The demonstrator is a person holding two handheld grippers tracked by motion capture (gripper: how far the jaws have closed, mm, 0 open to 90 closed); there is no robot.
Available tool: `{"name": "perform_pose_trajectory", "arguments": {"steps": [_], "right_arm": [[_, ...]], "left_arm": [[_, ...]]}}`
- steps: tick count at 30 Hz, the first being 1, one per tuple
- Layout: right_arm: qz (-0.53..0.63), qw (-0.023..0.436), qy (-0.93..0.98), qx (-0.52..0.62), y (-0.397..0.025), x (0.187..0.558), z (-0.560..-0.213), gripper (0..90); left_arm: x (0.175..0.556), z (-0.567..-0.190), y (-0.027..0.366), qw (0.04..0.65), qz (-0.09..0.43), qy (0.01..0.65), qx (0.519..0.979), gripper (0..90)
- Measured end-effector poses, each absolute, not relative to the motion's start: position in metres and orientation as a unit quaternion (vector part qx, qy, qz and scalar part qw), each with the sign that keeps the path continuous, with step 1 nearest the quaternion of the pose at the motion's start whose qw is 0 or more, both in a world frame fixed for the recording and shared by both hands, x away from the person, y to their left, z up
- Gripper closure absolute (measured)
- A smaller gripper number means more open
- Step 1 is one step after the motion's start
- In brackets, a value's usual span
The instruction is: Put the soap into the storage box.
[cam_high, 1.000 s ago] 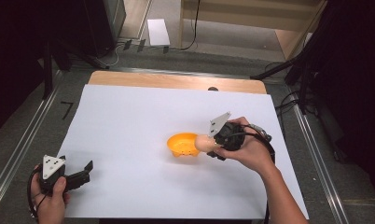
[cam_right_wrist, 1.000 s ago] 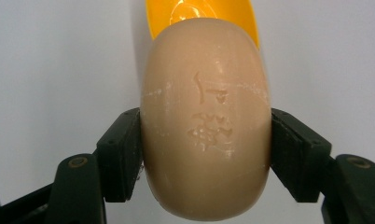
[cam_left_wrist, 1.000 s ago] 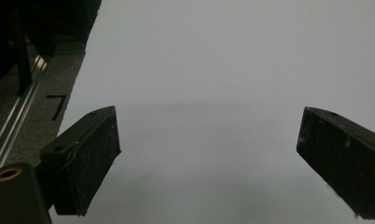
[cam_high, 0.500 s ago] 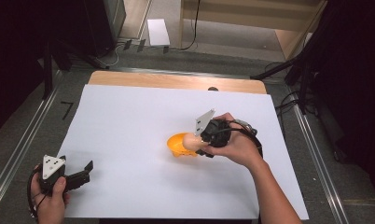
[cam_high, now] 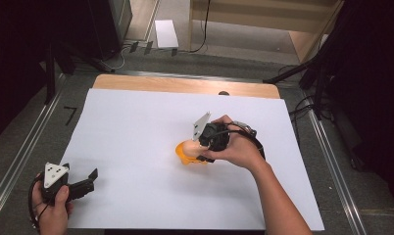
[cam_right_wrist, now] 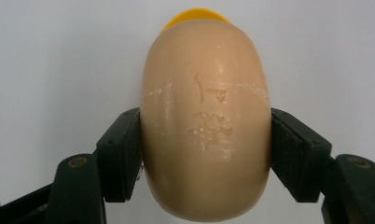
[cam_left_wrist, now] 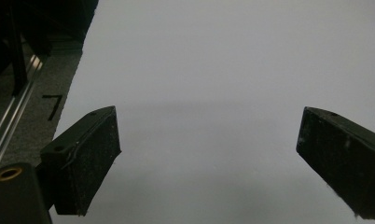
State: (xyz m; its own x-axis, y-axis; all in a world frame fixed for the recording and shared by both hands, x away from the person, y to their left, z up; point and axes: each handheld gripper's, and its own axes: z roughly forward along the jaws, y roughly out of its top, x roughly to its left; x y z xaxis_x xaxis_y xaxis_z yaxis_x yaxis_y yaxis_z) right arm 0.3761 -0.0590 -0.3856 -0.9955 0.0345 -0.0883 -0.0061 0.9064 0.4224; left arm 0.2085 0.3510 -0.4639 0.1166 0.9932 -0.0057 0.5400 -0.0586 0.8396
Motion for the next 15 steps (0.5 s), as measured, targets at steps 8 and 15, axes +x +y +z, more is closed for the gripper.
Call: {"name": "perform_pose_trajectory", "arguments": {"steps": [8,15], "right_arm": [[0.215,0.029,0.976,0.006,-0.0578,0.3825,-0.3913,33.1],[0.212,0.023,0.977,0.009,-0.057,0.3846,-0.3945,32.7]], "left_arm": [[0.2086,-0.4638,0.351,0.357,0.315,0.585,0.657,6.5],[0.2087,-0.464,0.3512,0.359,0.314,0.584,0.657,6.6]]}}
